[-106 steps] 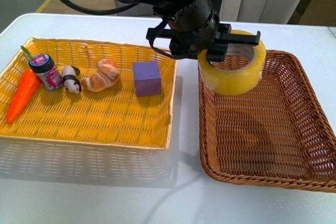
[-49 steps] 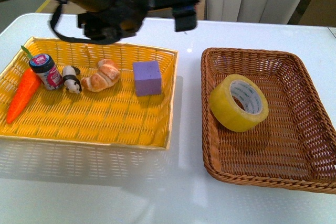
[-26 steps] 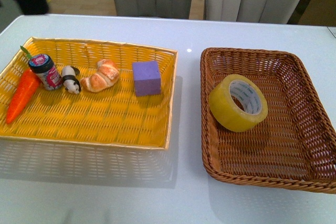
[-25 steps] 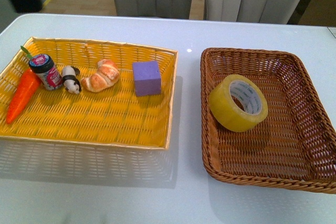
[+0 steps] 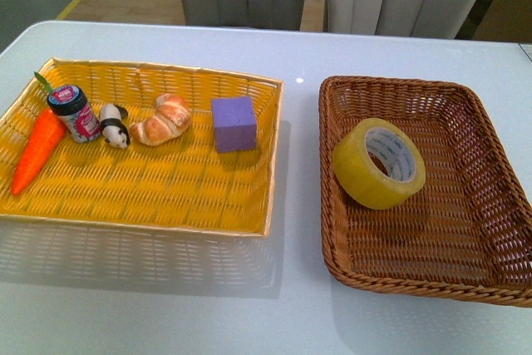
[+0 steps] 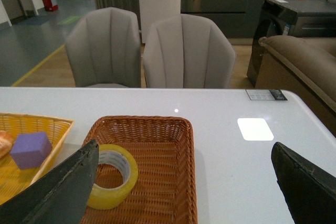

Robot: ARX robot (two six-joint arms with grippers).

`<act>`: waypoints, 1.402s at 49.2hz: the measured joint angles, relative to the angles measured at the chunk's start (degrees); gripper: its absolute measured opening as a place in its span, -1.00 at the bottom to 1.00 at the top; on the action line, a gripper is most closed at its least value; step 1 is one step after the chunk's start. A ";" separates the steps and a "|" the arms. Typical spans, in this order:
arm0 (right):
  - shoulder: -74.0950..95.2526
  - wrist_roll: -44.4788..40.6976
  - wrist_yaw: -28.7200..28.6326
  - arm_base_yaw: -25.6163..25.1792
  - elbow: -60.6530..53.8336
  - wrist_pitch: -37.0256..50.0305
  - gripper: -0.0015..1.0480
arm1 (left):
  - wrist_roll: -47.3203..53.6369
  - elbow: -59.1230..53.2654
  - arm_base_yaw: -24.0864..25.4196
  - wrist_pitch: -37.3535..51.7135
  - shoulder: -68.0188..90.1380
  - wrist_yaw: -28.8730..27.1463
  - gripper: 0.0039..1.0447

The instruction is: Move tape to another basket

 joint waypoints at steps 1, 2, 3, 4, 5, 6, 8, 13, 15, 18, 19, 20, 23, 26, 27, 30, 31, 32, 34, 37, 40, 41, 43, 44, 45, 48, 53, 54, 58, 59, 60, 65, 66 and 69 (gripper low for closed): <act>0.00 0.00 0.00 0.00 0.00 0.00 0.83 | 0.02 -0.68 0.35 -0.76 -1.40 0.35 -0.97; 0.00 0.00 0.00 0.00 0.00 0.00 0.83 | 0.02 -1.20 0.63 -1.49 -2.71 0.66 -0.97; 0.00 0.02 0.02 0.00 0.00 0.00 0.83 | 0.04 -1.68 0.87 -2.27 -4.02 0.96 -0.97; 0.00 0.02 0.00 0.00 0.00 0.00 0.83 | 0.04 -1.99 1.07 -2.84 -4.92 1.11 -0.97; 0.00 0.02 0.02 0.00 0.00 0.00 0.83 | 0.04 -2.45 1.29 -3.74 -6.32 1.38 -0.97; 0.00 0.00 0.02 0.00 0.00 0.00 0.83 | 0.07 -2.89 1.53 -4.66 -7.67 1.79 -0.97; 0.00 0.00 0.02 0.00 0.00 0.00 0.83 | 0.07 -3.65 1.95 -6.38 -10.03 2.27 -0.97; 0.00 0.02 0.02 0.00 0.00 0.00 0.83 | 0.13 -5.16 5.97 -10.60 -15.74 6.38 -0.97; 0.00 0.02 0.02 0.00 0.00 0.00 0.83 | 0.13 -5.53 6.62 -12.35 -17.97 6.34 -0.97; 0.00 0.02 0.00 0.00 0.00 0.00 0.83 | 0.15 -5.95 6.64 -14.58 -20.72 6.64 -0.97; 0.00 0.00 0.00 0.00 0.00 0.00 0.83 | 0.15 -6.12 6.64 -15.34 -21.62 6.78 -0.97; 0.00 0.00 0.00 0.00 0.00 0.00 0.83 | 0.13 -6.29 6.64 -16.13 -22.56 6.82 -0.97; 0.00 0.02 0.02 0.00 0.00 0.00 0.83 | 0.15 -6.64 6.64 -18.08 -24.83 6.82 -0.97; 0.00 0.00 0.02 0.00 0.00 0.00 0.83 | 0.15 -6.97 6.67 -20.33 -27.50 6.82 -0.97; 0.00 0.00 0.02 0.00 0.00 0.00 0.83 | 0.15 -7.10 6.67 -21.07 -28.39 6.82 -0.97; 0.00 0.00 0.02 0.00 0.00 0.00 0.83 | 0.20 -7.23 6.64 -23.37 -30.88 6.84 -0.97; 0.00 0.00 0.00 0.00 0.00 0.00 0.83 | 0.20 -7.23 6.67 -24.11 -31.74 6.84 -0.97; 0.00 0.02 0.02 0.00 0.00 0.00 0.83 | 0.20 -7.26 6.67 -25.22 -32.98 6.82 -0.97; 0.00 0.00 0.02 0.00 0.00 0.00 0.83 | 0.20 -7.26 6.67 -26.99 -35.01 6.82 -0.97; 0.00 0.00 0.00 0.00 0.00 0.00 0.83 | 0.20 -7.28 6.67 -30.12 -38.40 6.82 -0.97; 0.00 0.00 0.02 0.00 0.00 0.00 0.83 | 0.20 -7.28 6.69 -32.68 -41.18 6.84 -0.97; 0.00 0.02 0.02 0.00 0.00 0.00 0.83 | 0.20 -7.28 6.69 -33.29 -41.88 6.84 -0.97; 0.00 0.00 0.02 0.00 0.00 0.00 0.83 | 0.20 -7.28 6.69 -34.56 -43.21 6.84 -0.97; 0.00 0.00 0.02 0.00 0.00 0.00 0.83 | 0.20 -7.28 6.69 -35.43 -44.15 6.82 -0.97; 0.00 0.00 0.00 0.00 0.00 0.00 0.83 | 0.20 -7.30 6.69 -36.30 -45.05 6.82 -0.97; 0.00 0.00 0.02 0.00 0.00 0.00 0.83 | 0.20 -7.30 6.69 -43.54 -52.57 6.82 -0.97; 0.00 0.00 0.00 0.00 0.00 0.00 0.83 | 0.20 -7.30 6.69 -45.42 -54.40 6.82 -0.97; 0.00 0.00 0.02 0.00 0.00 0.00 0.83 | 0.20 -7.30 6.69 -45.79 -54.80 6.82 -0.97; 0.00 0.02 0.02 0.00 0.00 0.00 0.83 | 0.20 -7.30 6.69 -47.21 -56.19 6.82 -0.97; 0.00 0.00 0.02 0.00 0.00 0.00 0.83 | 0.20 -7.30 6.69 -47.39 -56.37 6.82 -0.97; 0.00 0.00 0.02 0.00 0.00 0.00 0.83 | 0.20 -7.30 6.69 -47.71 -56.74 6.84 -0.97; 0.00 0.00 0.00 0.00 0.00 0.00 0.83 | 0.20 -7.30 6.69 -49.24 -58.27 6.84 -0.97; 0.00 0.02 0.00 0.00 0.00 0.00 0.83 | 0.20 -7.30 6.69 -49.40 -58.42 6.84 -0.97; 0.00 0.00 0.02 0.00 0.00 0.00 0.83 | 0.20 -7.30 6.69 -50.25 -59.28 6.82 -0.97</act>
